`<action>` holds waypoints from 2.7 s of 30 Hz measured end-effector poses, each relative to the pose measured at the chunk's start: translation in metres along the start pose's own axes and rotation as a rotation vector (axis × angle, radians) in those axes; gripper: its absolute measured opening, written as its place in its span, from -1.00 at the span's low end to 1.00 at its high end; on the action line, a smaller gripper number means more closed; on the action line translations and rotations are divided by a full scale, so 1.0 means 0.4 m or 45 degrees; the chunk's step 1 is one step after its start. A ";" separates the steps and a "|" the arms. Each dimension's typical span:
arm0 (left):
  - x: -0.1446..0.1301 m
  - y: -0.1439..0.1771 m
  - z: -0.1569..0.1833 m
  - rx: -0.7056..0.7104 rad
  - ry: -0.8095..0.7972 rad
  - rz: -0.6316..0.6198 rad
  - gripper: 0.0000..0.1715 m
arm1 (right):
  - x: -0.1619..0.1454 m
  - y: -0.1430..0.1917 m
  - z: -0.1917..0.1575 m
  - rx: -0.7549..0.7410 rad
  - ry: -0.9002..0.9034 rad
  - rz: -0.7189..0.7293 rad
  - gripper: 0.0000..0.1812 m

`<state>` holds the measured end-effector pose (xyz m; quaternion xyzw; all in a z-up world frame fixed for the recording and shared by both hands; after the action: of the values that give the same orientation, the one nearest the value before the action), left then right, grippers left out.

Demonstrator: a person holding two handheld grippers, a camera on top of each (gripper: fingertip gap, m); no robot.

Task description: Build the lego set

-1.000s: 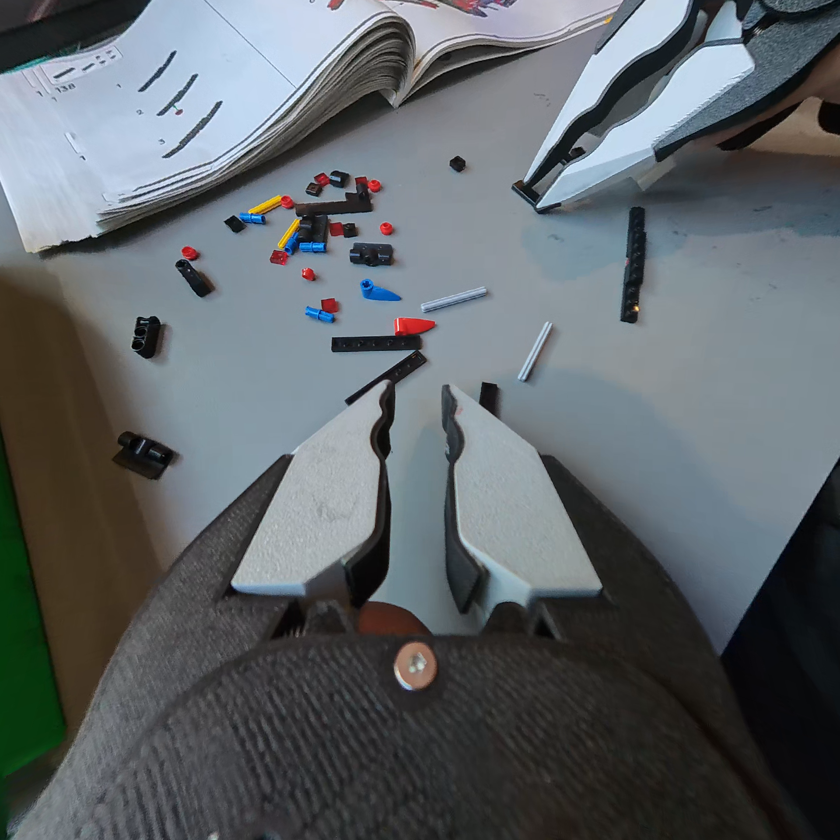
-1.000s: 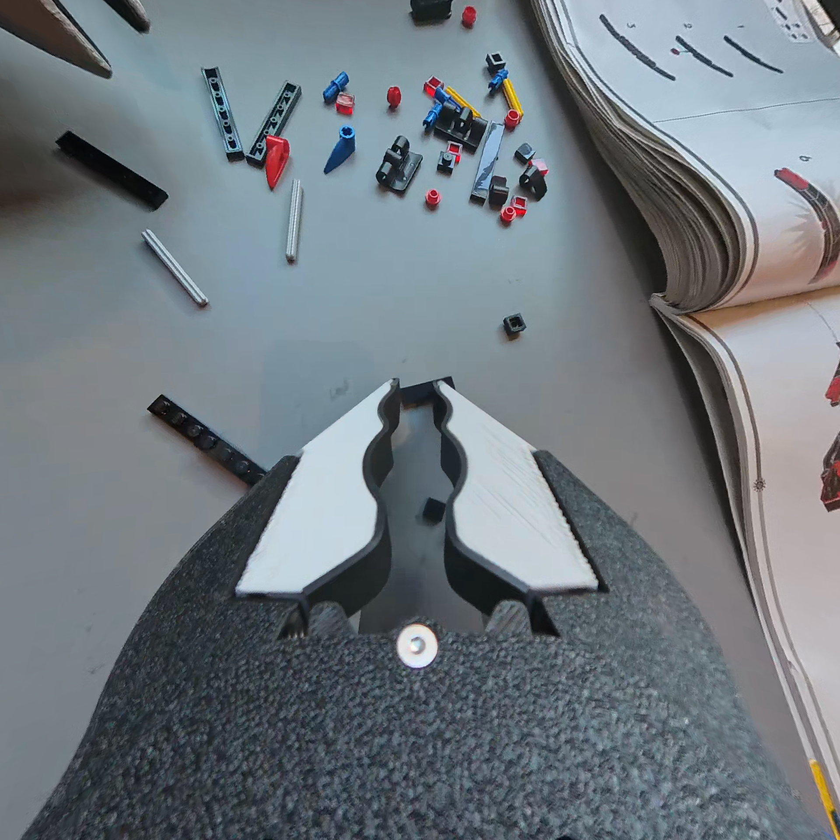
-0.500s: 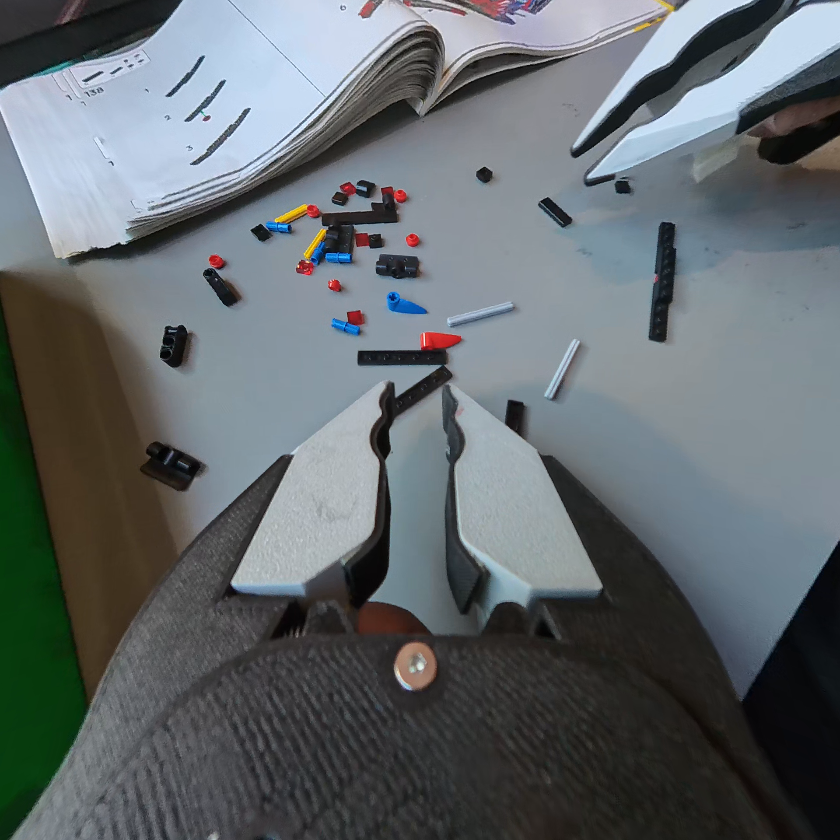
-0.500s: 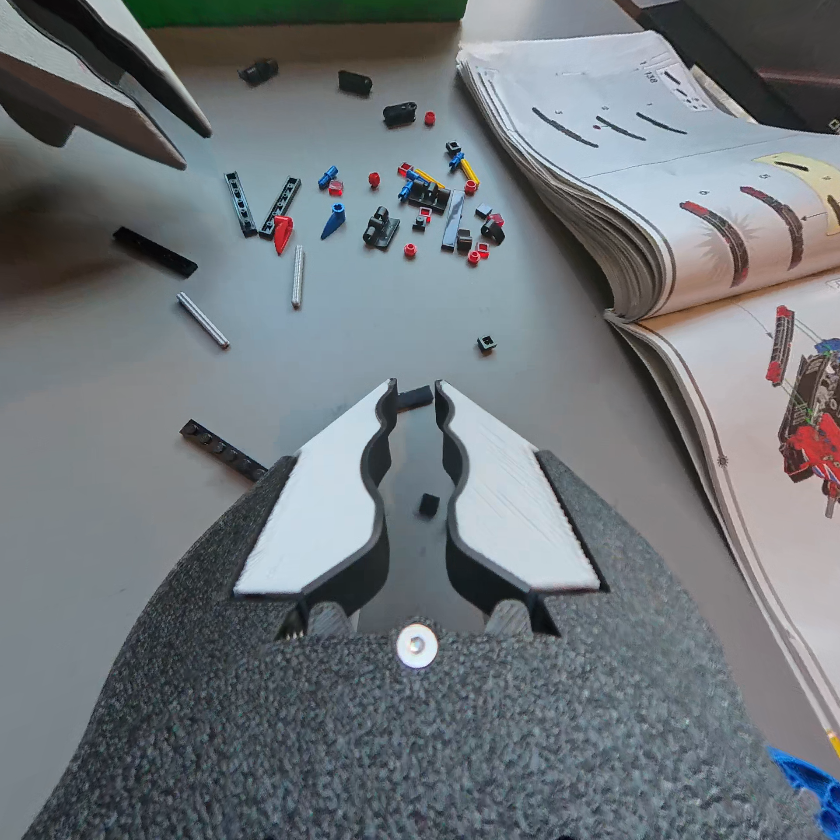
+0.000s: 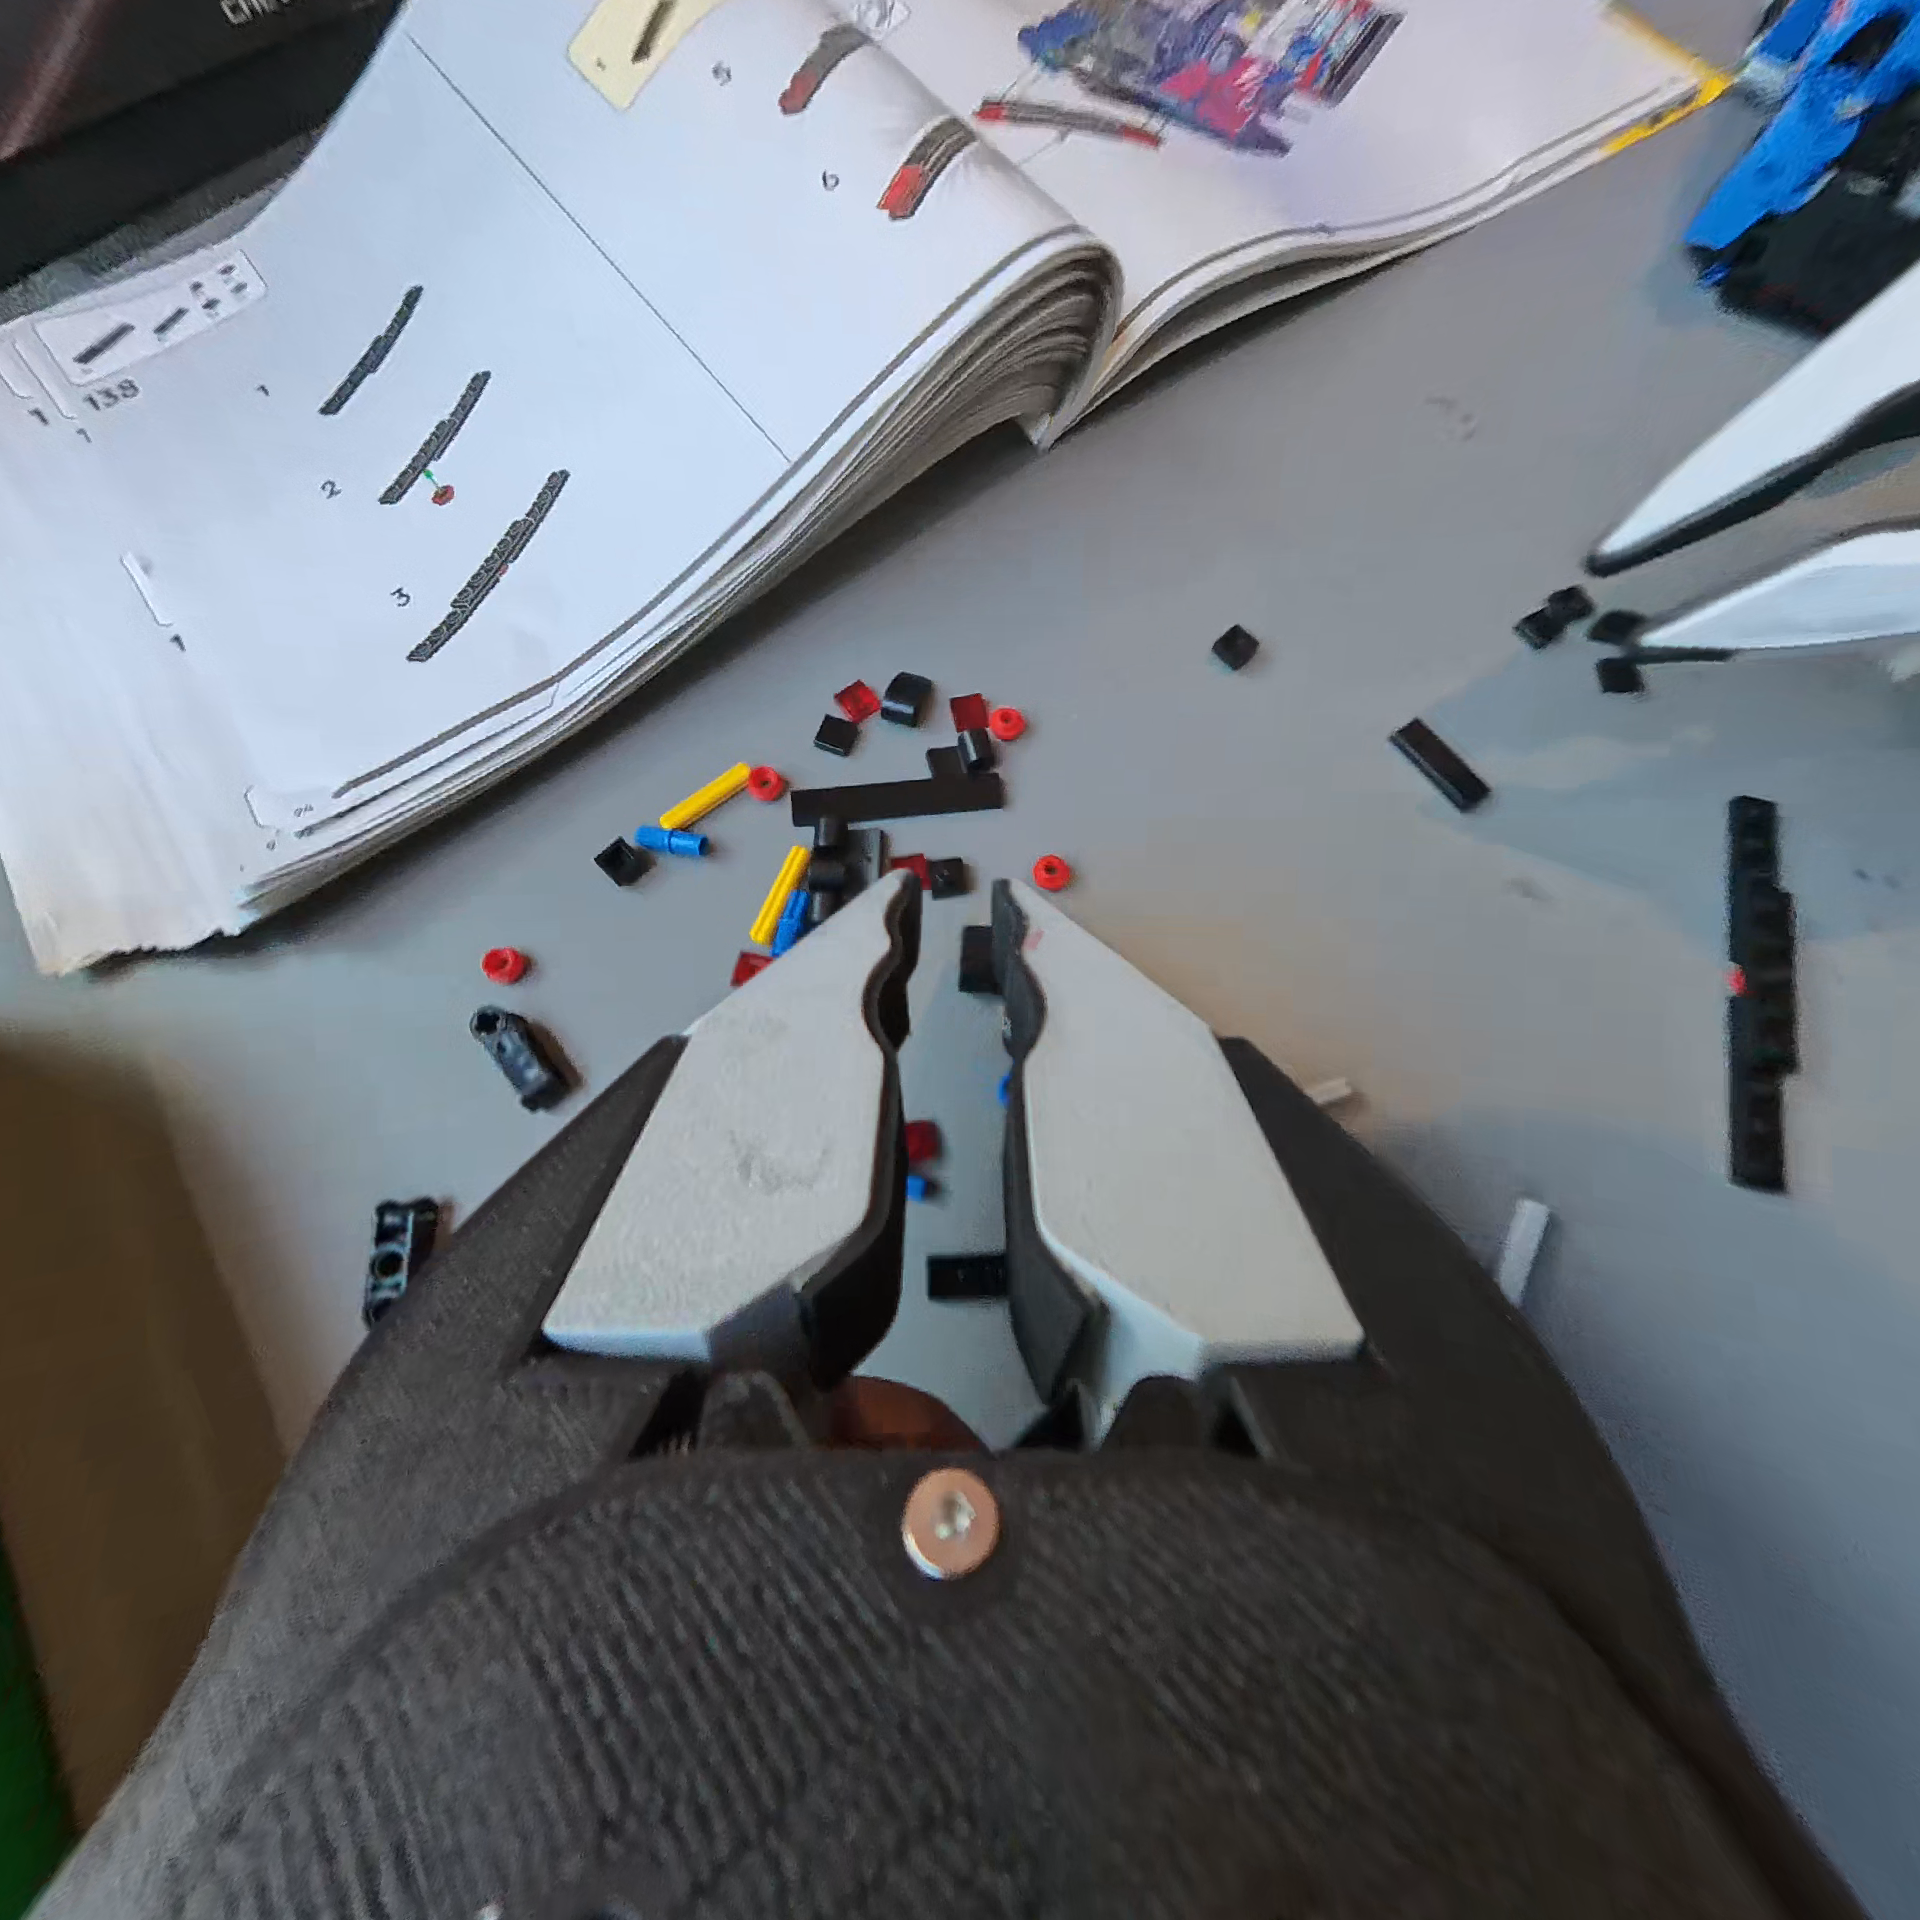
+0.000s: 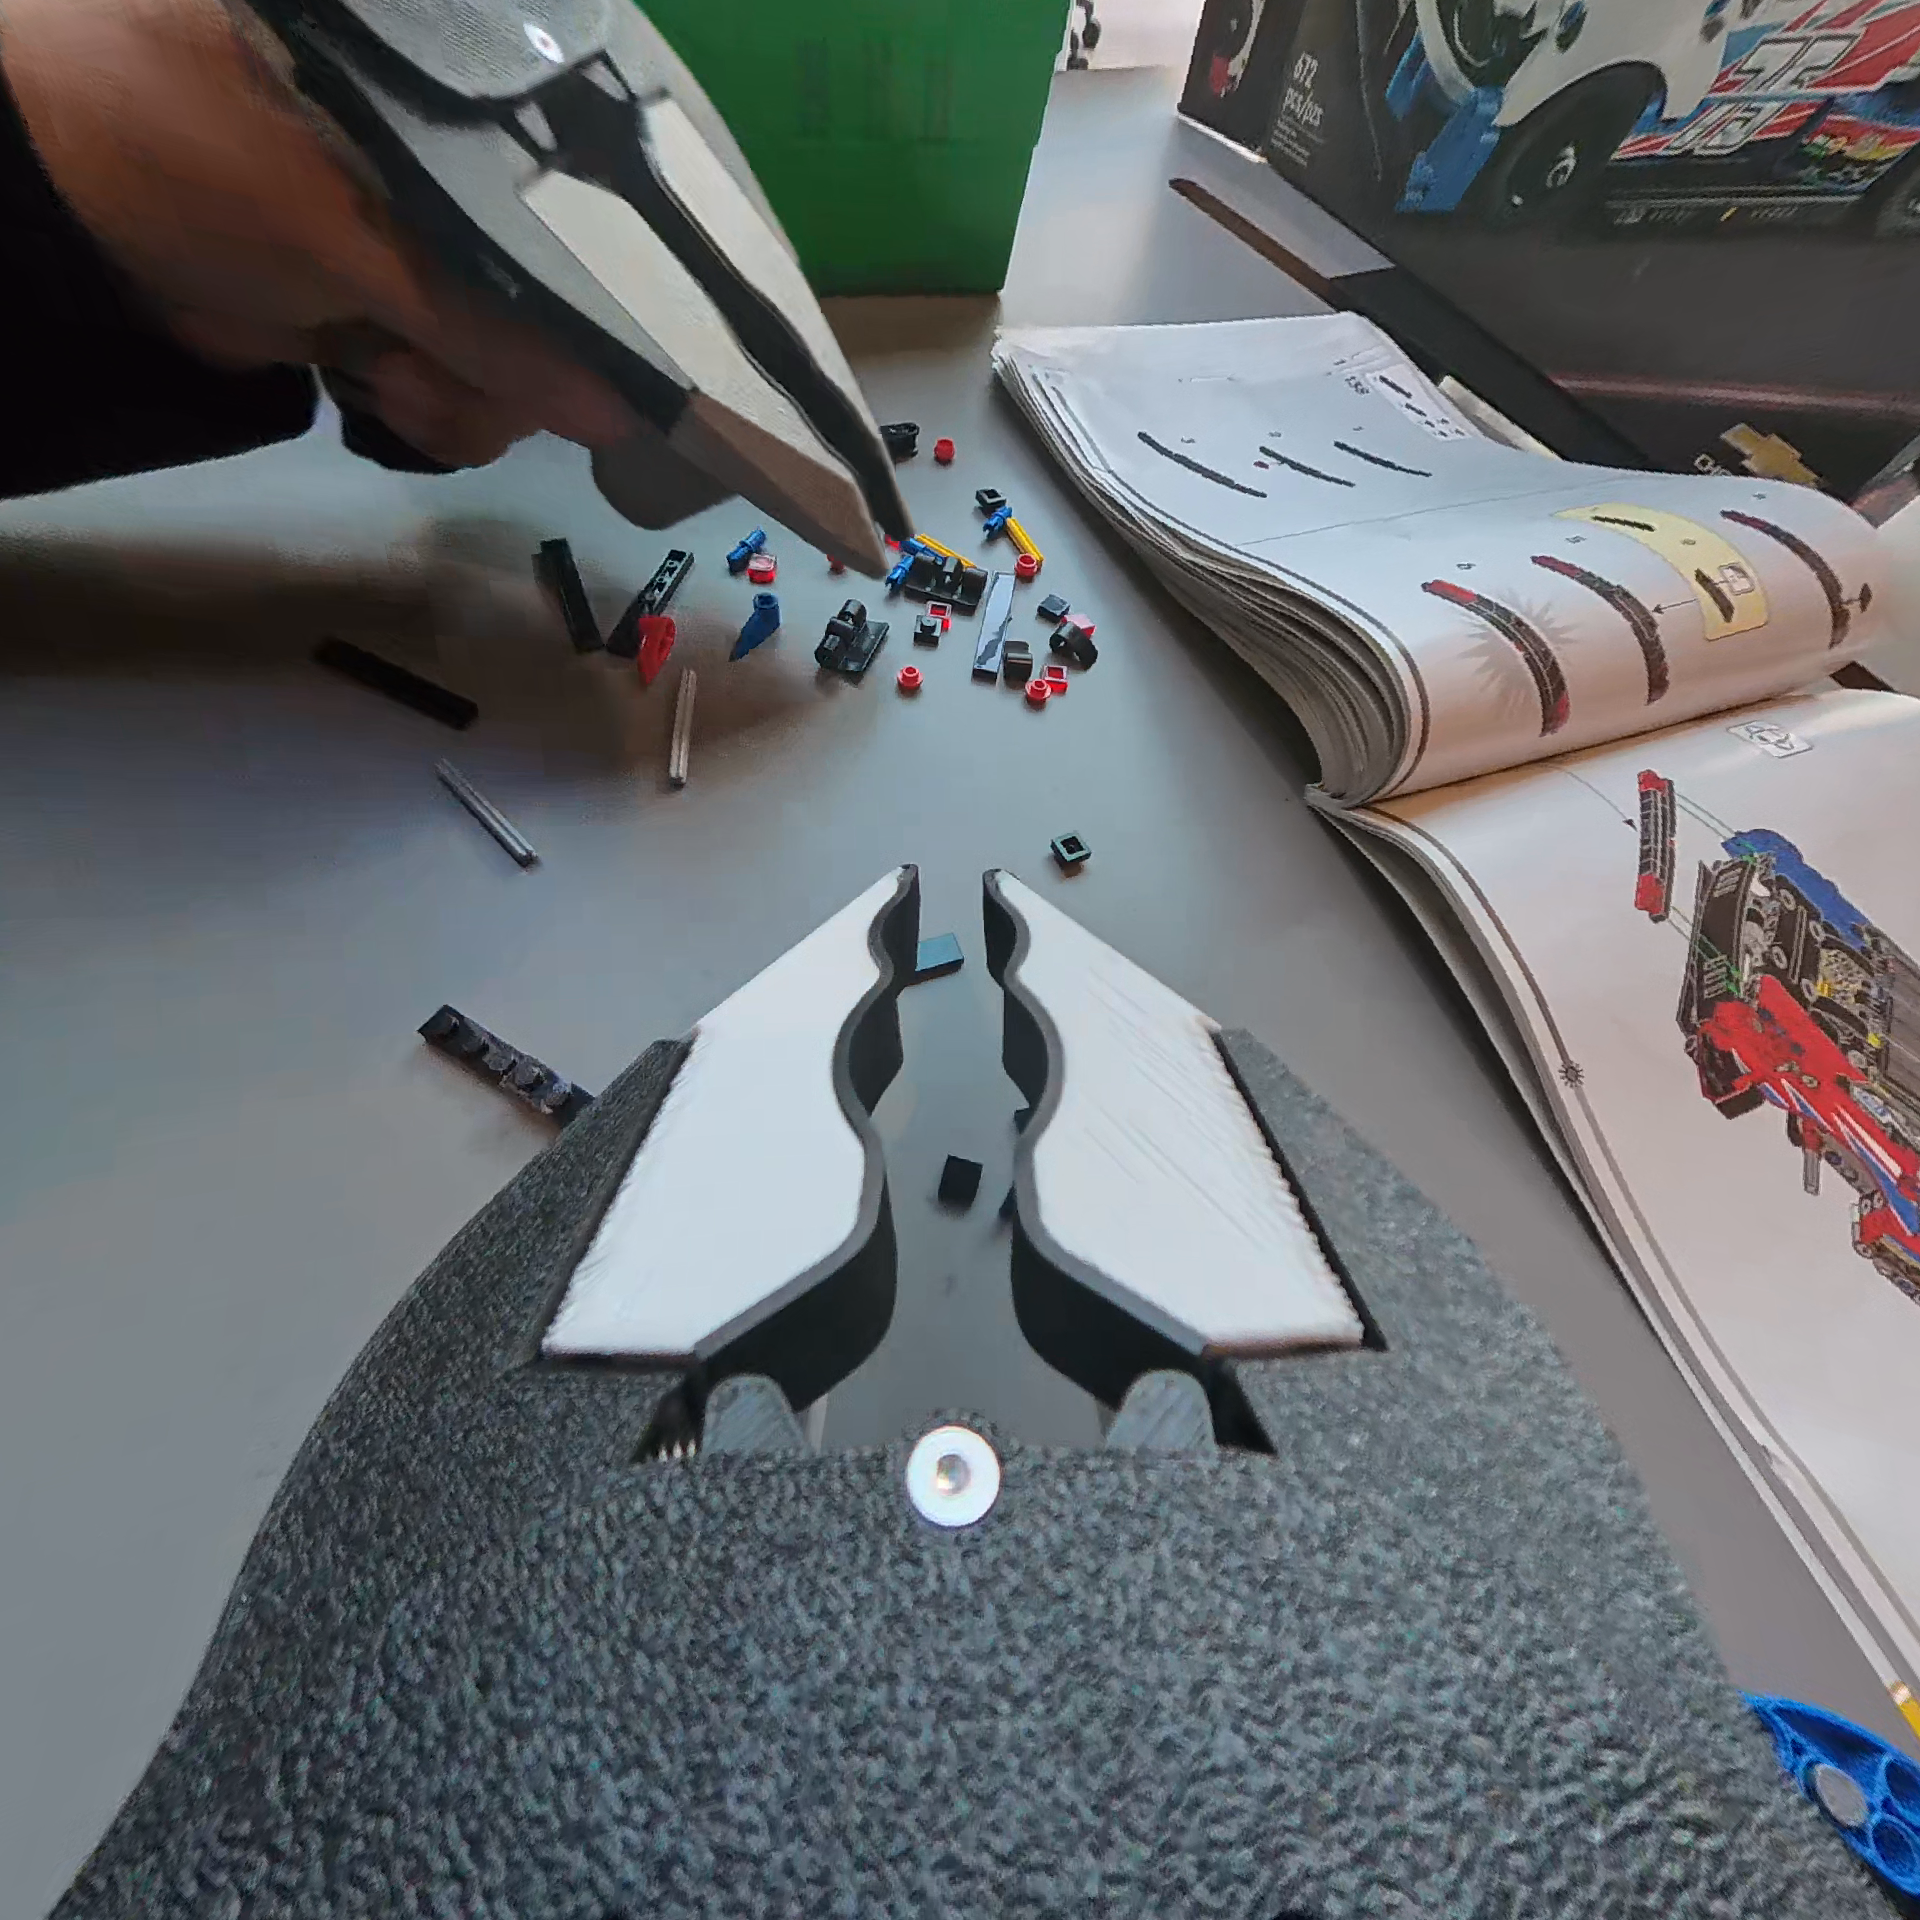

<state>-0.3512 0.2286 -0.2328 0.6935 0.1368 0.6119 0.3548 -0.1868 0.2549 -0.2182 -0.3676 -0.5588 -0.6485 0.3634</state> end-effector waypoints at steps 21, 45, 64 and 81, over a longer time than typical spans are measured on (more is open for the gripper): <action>0.062 -0.077 0.054 -0.029 -0.282 -0.152 -0.96 | -0.018 0.042 0.030 -0.030 -0.038 0.059 -0.88; 0.062 -0.103 0.146 -0.326 -0.374 -0.109 -0.83 | -0.028 0.060 0.046 -0.061 -0.034 0.055 -0.89; -0.033 0.105 0.033 0.006 -0.188 -0.049 -0.84 | -0.024 -0.088 0.022 0.045 0.007 -0.298 -0.87; -0.114 0.168 0.015 0.042 -0.065 -0.006 -0.85 | -0.021 -0.129 0.060 -0.039 0.122 -0.374 -0.90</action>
<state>-0.3715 0.1503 -0.2228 0.7142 0.1394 0.5908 0.3484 -0.2266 0.2849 -0.2469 -0.2561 -0.5785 -0.7200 0.2853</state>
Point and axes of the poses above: each gripper's, where its closed fingertips meet, y back along the fingers, x out of its top, z = x × y across the jaws, the point moved 4 cm from there along y, back along the fingers
